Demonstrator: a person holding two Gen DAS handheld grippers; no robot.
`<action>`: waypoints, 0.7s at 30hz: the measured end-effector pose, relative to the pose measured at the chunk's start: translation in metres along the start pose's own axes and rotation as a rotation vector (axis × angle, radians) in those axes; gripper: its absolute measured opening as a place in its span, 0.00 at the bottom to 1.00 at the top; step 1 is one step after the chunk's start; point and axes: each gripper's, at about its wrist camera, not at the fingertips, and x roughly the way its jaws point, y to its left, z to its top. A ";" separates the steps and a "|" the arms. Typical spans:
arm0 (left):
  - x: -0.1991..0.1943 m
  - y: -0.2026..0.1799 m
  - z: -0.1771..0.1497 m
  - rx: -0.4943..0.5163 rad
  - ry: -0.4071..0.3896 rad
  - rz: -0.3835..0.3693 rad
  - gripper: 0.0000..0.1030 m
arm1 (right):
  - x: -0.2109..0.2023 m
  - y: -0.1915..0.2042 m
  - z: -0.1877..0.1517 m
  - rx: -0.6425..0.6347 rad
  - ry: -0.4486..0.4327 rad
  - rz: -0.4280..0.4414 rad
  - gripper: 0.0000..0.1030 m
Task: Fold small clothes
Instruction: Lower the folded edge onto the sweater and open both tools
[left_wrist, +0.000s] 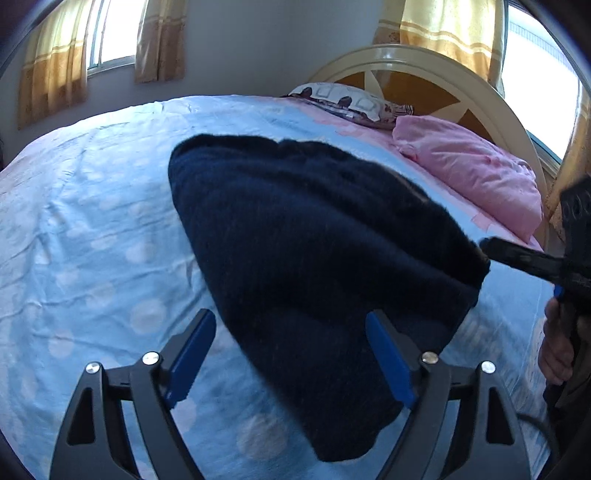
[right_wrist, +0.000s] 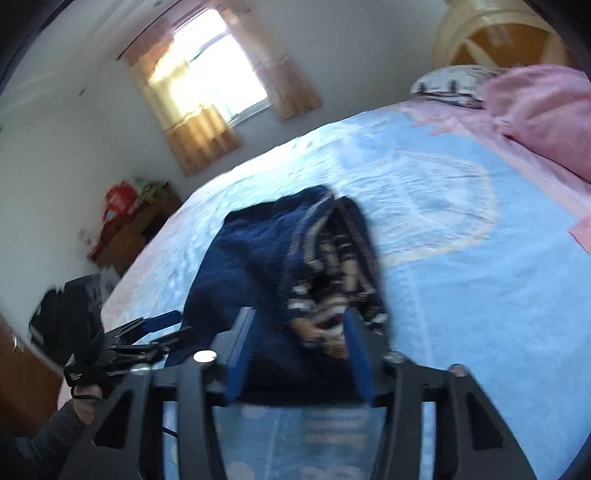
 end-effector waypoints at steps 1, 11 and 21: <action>0.000 0.002 -0.004 0.001 -0.001 0.003 0.83 | 0.006 0.000 0.000 -0.002 0.024 -0.051 0.15; -0.003 0.002 -0.015 0.029 -0.014 -0.023 0.87 | 0.010 -0.028 -0.013 0.091 0.182 -0.121 0.06; -0.003 0.008 -0.020 -0.014 -0.017 -0.028 0.90 | 0.011 -0.027 0.065 0.080 0.033 -0.071 0.46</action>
